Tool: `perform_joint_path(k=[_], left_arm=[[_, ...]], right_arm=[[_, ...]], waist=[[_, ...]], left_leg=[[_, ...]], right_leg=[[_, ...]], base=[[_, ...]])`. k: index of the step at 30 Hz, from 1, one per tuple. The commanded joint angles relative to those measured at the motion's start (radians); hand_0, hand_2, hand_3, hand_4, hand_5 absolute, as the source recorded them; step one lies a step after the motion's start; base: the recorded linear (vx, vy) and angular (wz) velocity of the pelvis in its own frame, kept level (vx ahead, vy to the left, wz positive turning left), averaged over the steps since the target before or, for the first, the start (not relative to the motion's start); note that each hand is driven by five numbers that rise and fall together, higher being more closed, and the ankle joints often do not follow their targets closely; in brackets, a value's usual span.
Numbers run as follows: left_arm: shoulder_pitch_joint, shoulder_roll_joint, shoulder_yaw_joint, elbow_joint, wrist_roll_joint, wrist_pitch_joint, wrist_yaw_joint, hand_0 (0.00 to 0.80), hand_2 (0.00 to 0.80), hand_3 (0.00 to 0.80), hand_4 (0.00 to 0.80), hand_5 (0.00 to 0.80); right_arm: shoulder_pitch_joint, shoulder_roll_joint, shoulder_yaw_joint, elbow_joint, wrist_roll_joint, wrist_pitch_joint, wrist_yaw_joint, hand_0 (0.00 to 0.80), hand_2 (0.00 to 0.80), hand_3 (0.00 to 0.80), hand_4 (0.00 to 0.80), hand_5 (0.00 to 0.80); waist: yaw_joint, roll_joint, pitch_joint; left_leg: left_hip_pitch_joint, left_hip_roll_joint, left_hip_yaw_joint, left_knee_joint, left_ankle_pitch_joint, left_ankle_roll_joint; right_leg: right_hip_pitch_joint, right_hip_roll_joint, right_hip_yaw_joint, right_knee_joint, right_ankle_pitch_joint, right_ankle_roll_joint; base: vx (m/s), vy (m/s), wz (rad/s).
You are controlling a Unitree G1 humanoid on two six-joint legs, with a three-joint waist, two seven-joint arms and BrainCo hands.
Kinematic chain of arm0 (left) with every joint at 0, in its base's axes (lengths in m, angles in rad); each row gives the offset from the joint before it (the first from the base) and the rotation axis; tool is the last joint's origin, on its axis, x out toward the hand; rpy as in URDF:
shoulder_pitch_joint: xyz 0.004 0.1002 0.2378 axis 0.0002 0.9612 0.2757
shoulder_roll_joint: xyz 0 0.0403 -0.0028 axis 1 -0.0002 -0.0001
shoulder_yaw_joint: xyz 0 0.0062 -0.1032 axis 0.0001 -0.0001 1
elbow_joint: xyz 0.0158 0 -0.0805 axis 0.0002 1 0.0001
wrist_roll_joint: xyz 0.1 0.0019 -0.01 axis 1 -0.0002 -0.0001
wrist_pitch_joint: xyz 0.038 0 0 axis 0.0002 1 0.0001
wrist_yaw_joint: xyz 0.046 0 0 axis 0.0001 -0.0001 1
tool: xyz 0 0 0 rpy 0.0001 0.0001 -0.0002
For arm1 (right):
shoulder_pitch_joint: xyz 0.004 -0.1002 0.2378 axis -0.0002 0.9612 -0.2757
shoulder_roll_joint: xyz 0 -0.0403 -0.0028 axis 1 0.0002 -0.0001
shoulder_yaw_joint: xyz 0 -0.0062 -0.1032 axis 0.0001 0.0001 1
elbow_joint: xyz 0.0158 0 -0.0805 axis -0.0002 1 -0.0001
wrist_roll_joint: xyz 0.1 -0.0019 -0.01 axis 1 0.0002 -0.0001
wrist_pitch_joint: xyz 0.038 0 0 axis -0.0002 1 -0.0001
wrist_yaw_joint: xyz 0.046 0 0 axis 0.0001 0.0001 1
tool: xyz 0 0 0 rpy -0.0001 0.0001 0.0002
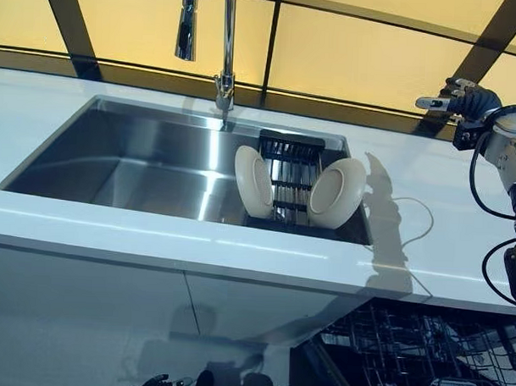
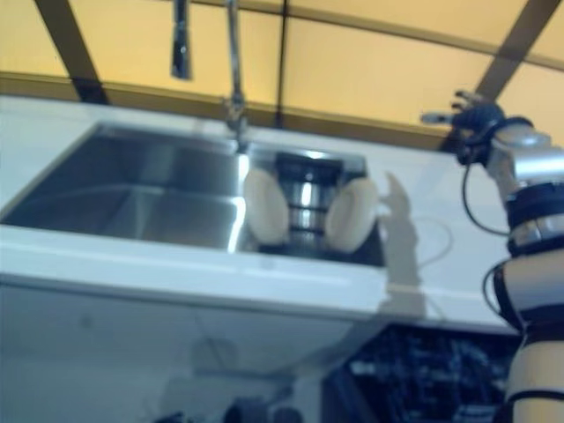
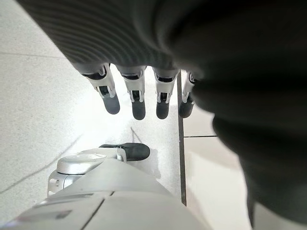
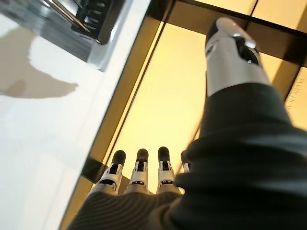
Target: Take plates into dishwasher
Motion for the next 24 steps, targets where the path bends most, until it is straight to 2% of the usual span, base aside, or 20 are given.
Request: perform_joint_path(k=[1,13,24], left_arm=[[-0.051,0.025,-0.041,0.036,0.01,-0.023,-0.012,0.0,0.0,0.0,0.0,0.0],[-0.054,0.018,-0.05,0.029,0.005,-0.024,-0.005,0.0,0.0,0.0,0.0,0.0],[-0.048,0.017,-0.049,0.024,0.002,-0.033,-0.002,0.0,0.0,0.0,0.0,0.0]], right_arm=[[-0.097,-0.01,0.013,0.007,0.019,-0.015,0.031,0.0,0.0,0.0,0.0,0.0],[-0.041,0.024,0.001,-0.008,0.011,0.042,0.09,0.0,0.0,0.0,0.0,0.0],[-0.001,0.032,-0.012,0.004,-0.011,0.05,0.144,0.0,0.0,0.0,0.0,0.0]], waist=[[0.022,-0.024,0.006],[0.017,-0.02,0.019],[0.017,-0.015,0.022]], left_leg=[[0.011,0.022,0.003,-0.003,-0.027,-0.025],[0.011,0.026,0.006,-0.003,-0.031,-0.028],[0.022,0.024,0.002,-0.003,-0.037,-0.026]], right_leg=[[0.016,-0.068,-0.012,-0.001,0.04,0.062],[0.015,-0.067,-0.007,-0.001,0.034,0.059],[0.025,-0.068,-0.005,-0.001,0.029,0.057]], base=[[0.031,0.003,0.04],[0.002,0.0,0.0],[0.01,0.002,0.0]])
